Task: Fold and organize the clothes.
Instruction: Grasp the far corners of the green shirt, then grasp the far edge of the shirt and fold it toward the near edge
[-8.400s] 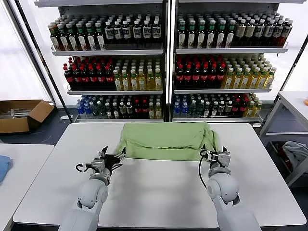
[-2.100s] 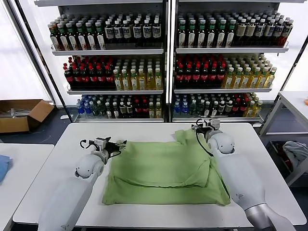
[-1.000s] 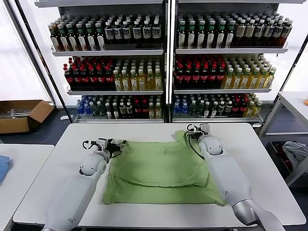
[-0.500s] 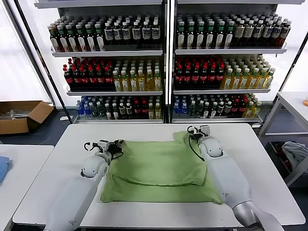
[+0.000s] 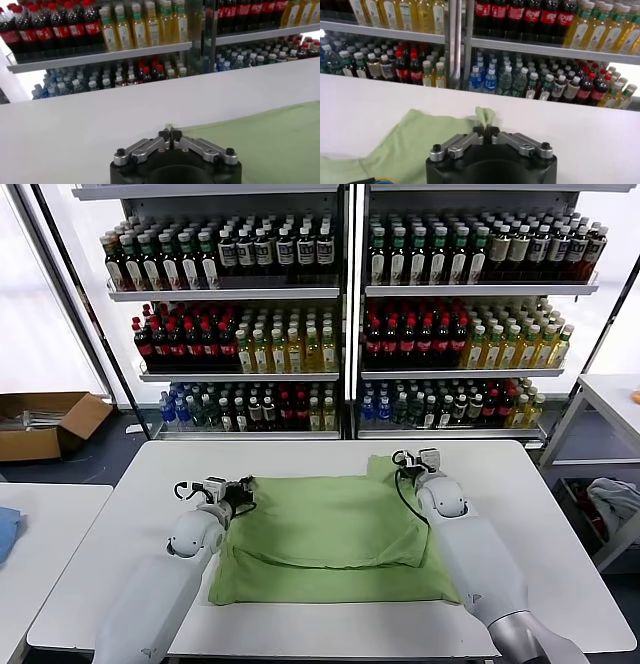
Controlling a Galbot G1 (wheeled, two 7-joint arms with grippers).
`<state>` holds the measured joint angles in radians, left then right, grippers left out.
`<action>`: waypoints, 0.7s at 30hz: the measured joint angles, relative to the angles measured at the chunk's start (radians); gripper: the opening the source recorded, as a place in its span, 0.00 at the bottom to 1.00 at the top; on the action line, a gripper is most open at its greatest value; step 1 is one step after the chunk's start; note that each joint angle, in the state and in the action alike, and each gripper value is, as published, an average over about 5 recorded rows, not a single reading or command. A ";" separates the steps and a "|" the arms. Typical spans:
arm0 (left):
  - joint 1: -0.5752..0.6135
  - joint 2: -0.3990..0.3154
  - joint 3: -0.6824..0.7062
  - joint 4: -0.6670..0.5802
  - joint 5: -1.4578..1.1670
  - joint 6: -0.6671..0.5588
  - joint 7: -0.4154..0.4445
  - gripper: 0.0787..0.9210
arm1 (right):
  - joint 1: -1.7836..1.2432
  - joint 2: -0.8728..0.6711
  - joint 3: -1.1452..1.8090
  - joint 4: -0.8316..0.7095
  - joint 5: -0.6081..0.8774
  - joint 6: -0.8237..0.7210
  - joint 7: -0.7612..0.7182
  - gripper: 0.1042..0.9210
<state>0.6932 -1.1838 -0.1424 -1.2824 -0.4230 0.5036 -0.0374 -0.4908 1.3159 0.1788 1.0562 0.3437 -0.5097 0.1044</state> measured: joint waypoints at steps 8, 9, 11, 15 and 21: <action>-0.001 -0.004 -0.010 -0.028 0.018 -0.065 0.002 0.01 | -0.021 -0.013 0.032 0.078 0.012 0.013 0.002 0.00; 0.000 -0.002 -0.011 -0.034 0.019 -0.075 0.002 0.01 | -0.025 -0.016 0.036 0.091 0.016 0.014 0.003 0.00; 0.004 0.000 -0.014 -0.045 0.023 -0.092 0.001 0.01 | -0.033 -0.019 0.042 0.116 0.022 0.016 0.005 0.00; 0.012 0.002 -0.020 -0.067 0.030 -0.115 0.001 0.01 | -0.049 -0.026 0.051 0.165 0.033 0.017 0.012 0.00; 0.032 0.013 -0.029 -0.104 0.041 -0.131 0.001 0.01 | -0.092 -0.036 0.063 0.246 0.040 0.012 0.027 0.00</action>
<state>0.7250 -1.1707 -0.1715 -1.3861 -0.3821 0.3722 -0.0366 -0.5831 1.2804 0.2421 1.3027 0.3835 -0.4976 0.1317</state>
